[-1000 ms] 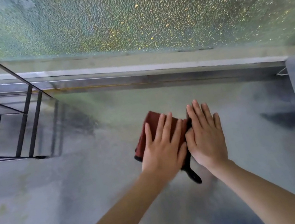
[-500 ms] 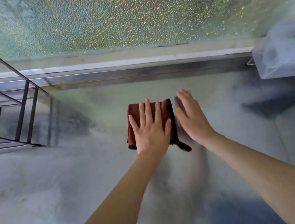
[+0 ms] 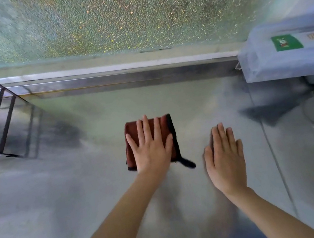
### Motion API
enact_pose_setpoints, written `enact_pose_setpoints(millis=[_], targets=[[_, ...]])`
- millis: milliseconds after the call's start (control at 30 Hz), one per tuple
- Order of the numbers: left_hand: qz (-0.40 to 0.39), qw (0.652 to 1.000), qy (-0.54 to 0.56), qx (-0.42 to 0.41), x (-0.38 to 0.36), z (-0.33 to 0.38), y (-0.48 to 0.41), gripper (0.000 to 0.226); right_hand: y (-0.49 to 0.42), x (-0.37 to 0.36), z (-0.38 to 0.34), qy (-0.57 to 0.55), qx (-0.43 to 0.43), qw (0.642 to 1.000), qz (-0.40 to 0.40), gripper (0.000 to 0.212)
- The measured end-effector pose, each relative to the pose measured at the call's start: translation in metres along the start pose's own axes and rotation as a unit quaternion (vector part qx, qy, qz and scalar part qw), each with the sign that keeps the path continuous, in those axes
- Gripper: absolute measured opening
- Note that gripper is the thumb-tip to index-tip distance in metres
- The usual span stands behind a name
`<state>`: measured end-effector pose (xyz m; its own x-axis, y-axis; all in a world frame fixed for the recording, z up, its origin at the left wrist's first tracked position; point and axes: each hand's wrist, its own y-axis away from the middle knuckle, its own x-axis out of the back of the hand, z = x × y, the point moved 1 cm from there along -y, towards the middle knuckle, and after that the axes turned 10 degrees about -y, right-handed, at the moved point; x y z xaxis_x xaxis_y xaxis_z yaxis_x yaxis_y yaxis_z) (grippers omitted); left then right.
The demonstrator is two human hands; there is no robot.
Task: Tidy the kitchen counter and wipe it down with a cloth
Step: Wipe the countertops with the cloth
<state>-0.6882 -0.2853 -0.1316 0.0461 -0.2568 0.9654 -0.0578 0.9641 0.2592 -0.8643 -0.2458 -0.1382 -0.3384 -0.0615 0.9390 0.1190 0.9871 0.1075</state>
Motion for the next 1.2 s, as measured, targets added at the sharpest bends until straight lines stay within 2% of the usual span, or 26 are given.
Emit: enact_pose_setpoints(millis=[67,100,167,233,300,400,567,633,767,933,1033,1133,1200], targets=[[-0.016,0.999,0.017,0.036,0.000,0.018,-0.007,0.062,0.000,-0.002,0.002,0.000,0.009,1.000,0.003,0.059],[-0.003,1.000,0.008,0.019,-0.002,0.025,-0.002,0.062,0.000,-0.002,0.003,0.002,0.014,1.000,0.004,0.058],[0.048,0.996,-0.028,-0.062,-0.007,0.034,0.022,0.060,-0.002,-0.003,0.004,0.006,0.022,1.000,0.003,0.059],[0.059,0.986,-0.052,-0.145,-0.017,0.036,0.055,0.056,-0.002,-0.002,0.005,0.003,0.023,1.000,0.004,0.061],[0.044,0.985,-0.045,-0.157,-0.020,0.032,0.082,0.054,0.000,-0.001,0.004,-0.001,0.031,1.000,0.003,0.063],[0.049,0.990,-0.058,-0.118,-0.027,0.023,0.091,0.056,0.001,0.002,0.003,-0.021,0.034,0.999,0.003,0.065],[0.009,0.997,0.010,0.079,-0.024,0.019,0.098,0.063,0.002,0.003,0.003,-0.044,0.034,0.998,-0.008,0.064],[0.007,0.996,-0.001,0.092,-0.030,0.019,0.121,0.060,0.003,0.004,0.003,-0.046,0.042,0.998,-0.010,0.062],[0.007,0.998,-0.007,0.067,-0.048,0.004,0.184,0.059,0.002,0.003,0.004,-0.054,0.047,0.997,-0.011,0.061],[0.003,0.992,-0.022,0.128,-0.051,-0.064,0.214,0.061,0.010,0.007,-0.006,-0.071,0.044,0.996,0.017,0.059],[-0.002,0.987,-0.010,0.159,-0.050,-0.119,0.216,0.063,0.056,-0.001,-0.046,-0.100,0.120,0.987,0.026,0.055],[0.003,0.985,0.005,0.172,-0.049,-0.162,0.217,0.064,0.118,-0.028,-0.106,-0.116,0.209,0.970,-0.041,0.055],[0.010,0.983,0.010,0.181,-0.049,-0.190,0.216,0.063,0.143,-0.046,-0.144,-0.112,0.236,0.963,-0.066,0.055]])
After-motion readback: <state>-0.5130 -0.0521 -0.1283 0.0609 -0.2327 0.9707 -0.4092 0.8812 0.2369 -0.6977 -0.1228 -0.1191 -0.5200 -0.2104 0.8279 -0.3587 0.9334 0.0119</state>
